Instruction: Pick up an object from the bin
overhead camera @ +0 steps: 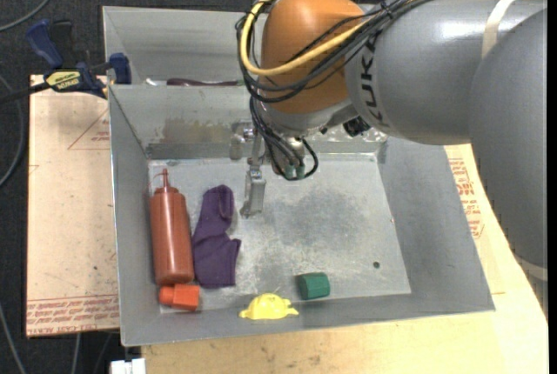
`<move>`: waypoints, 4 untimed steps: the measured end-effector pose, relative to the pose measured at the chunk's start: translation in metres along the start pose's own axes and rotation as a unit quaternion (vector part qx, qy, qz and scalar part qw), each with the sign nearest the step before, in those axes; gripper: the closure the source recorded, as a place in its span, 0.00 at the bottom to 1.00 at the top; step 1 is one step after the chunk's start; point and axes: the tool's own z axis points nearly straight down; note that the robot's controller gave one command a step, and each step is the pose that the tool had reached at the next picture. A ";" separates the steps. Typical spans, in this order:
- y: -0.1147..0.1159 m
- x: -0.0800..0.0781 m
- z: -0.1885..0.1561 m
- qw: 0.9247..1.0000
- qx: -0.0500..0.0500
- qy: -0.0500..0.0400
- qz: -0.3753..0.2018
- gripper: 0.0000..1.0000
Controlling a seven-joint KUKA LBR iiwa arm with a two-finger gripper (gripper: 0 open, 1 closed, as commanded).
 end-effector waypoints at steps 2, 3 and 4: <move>0.004 -0.003 0.037 0.995 -0.001 -0.007 -0.104 0.00; 0.005 -0.001 0.092 0.985 0.000 -0.002 -0.172 0.00; 0.009 -0.004 0.096 0.966 0.000 -0.004 -0.260 0.00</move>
Offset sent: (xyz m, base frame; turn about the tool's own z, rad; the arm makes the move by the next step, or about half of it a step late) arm -0.0010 0.0112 -0.1225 -0.5786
